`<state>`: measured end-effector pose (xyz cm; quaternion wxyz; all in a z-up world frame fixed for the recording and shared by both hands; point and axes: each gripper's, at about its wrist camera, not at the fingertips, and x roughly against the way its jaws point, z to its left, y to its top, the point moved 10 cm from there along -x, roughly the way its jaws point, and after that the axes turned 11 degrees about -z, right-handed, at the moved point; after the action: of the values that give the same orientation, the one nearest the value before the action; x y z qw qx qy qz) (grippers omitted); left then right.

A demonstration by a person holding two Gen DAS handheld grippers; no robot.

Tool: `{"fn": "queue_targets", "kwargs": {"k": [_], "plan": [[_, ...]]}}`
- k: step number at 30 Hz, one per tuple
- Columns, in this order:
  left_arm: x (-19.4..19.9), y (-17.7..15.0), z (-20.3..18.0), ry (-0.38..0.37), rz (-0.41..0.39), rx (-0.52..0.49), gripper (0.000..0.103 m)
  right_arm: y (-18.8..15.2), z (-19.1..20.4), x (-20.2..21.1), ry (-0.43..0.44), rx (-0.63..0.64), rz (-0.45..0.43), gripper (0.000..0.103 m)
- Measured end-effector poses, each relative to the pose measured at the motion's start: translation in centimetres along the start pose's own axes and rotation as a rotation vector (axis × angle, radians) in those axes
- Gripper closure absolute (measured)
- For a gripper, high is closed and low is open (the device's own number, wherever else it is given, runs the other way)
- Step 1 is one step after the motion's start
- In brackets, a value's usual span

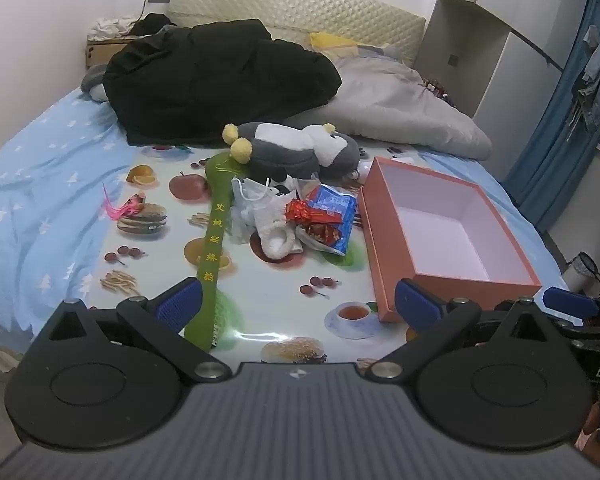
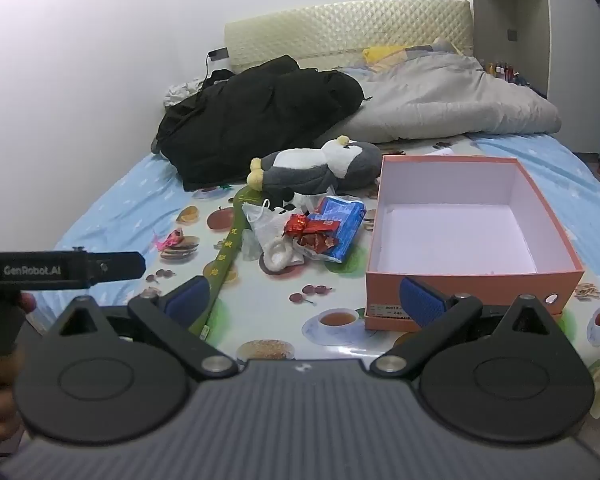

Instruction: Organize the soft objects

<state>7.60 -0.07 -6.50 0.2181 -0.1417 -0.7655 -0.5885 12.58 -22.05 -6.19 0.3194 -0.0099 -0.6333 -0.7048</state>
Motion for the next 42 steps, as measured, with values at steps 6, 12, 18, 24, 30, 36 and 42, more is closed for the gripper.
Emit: {"fn": "queue_targets", "kwargs": {"k": [6, 12, 18, 24, 30, 36, 42], "plan": [[0.0, 0.3, 0.4, -0.002, -0.005, 0.0, 0.0, 0.5, 0.0, 0.0, -0.001, 0.009, -0.004, 0.0], [0.0, 0.6, 0.5, 0.018, -0.008, 0.007, 0.0, 0.3, 0.0, 0.1, 0.006, 0.008, -0.007, 0.0], [-0.4, -0.7, 0.0, 0.01, 0.008, -0.002, 0.0, 0.0, 0.0, 0.0, -0.001, 0.013, 0.001, 0.0], [-0.8, -1.2, -0.4, 0.01, 0.018, -0.018, 0.0, -0.7, -1.0, 0.5, -0.044, 0.004, -0.013, 0.0], [-0.3, -1.2, -0.7, 0.005, 0.009, -0.035, 0.0, -1.4, -0.9, 1.1, -0.042, -0.008, -0.019, 0.0], [0.2, -1.0, -0.4, 0.004, -0.005, -0.023, 0.0, -1.0, -0.2, 1.5, -0.029, 0.005, -0.032, 0.0], [0.6, -0.4, -0.6, 0.0, -0.024, -0.024, 0.0, -0.5, 0.0, 1.6, -0.021, -0.001, -0.038, 0.0]]}}
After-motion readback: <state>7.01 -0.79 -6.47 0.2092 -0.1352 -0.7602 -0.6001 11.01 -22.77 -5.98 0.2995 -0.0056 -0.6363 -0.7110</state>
